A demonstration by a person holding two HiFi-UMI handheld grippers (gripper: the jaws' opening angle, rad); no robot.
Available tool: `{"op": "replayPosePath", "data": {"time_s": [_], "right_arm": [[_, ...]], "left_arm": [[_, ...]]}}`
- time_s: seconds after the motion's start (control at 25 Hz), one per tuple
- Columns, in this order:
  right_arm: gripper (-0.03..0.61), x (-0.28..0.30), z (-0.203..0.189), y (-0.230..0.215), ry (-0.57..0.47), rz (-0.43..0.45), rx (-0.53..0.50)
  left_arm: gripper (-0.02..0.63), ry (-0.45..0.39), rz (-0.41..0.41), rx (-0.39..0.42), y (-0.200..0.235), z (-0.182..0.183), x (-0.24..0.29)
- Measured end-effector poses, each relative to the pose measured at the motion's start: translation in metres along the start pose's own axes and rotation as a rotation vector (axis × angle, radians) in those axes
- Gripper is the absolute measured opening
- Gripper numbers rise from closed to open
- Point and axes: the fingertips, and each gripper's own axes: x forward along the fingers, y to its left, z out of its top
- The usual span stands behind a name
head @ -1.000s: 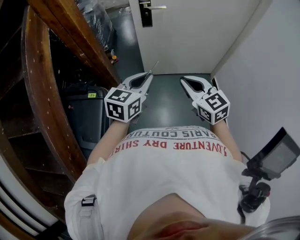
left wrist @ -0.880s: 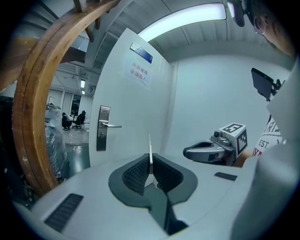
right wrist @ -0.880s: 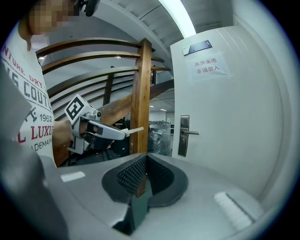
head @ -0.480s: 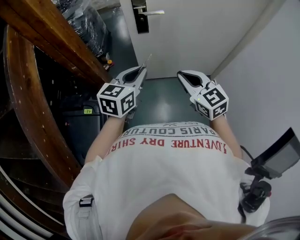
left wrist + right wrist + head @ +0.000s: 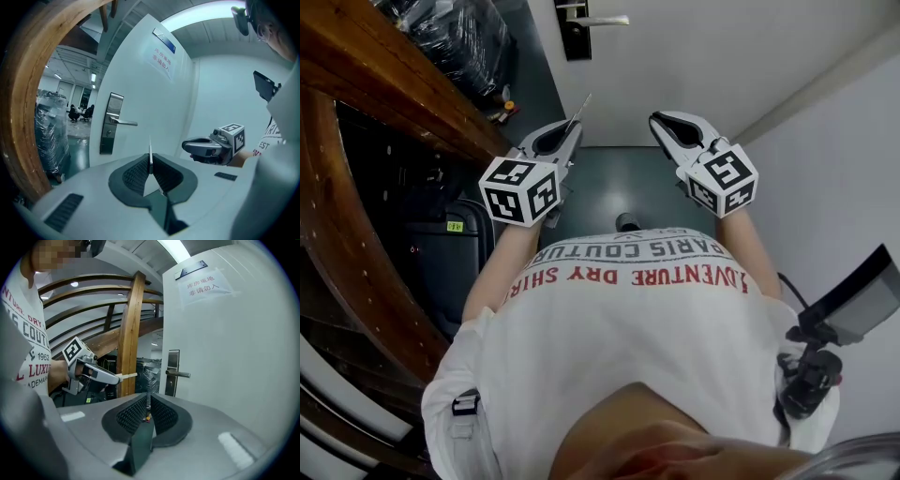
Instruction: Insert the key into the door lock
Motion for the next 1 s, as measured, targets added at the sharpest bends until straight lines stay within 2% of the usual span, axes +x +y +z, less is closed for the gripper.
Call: {"op": "replayPosePath", "data": {"time_s": [0.2,0.44,0.56,0.76,1.0], "right_arm": [[0.008,0.037,0.004,-0.058,0.0,0.017,-0.023],[0.044,0.092,0.019,-0.115,-0.04,0.044,-0.049],[0.063,0.12,0.026,-0.132,-0.041,0.073,-0.07],[0.141,0.156,0.033,-0.16,-0.035,0.074,-0.096],[0.144,0.185,0.037,-0.175,-0.048,0.088,-0.102]], "left_arm": [[0.023,-0.006,0.035,-0.045,0.024,0.011,0.04],[0.023,-0.001,0.064,-0.086,0.051,0.017,0.075],[0.023,-0.001,0.076,-0.127,0.06,0.013,0.085],[0.022,-0.003,0.085,-0.166,0.072,0.012,0.097],[0.021,-0.012,0.107,-0.219,0.088,0.005,0.111]]}}
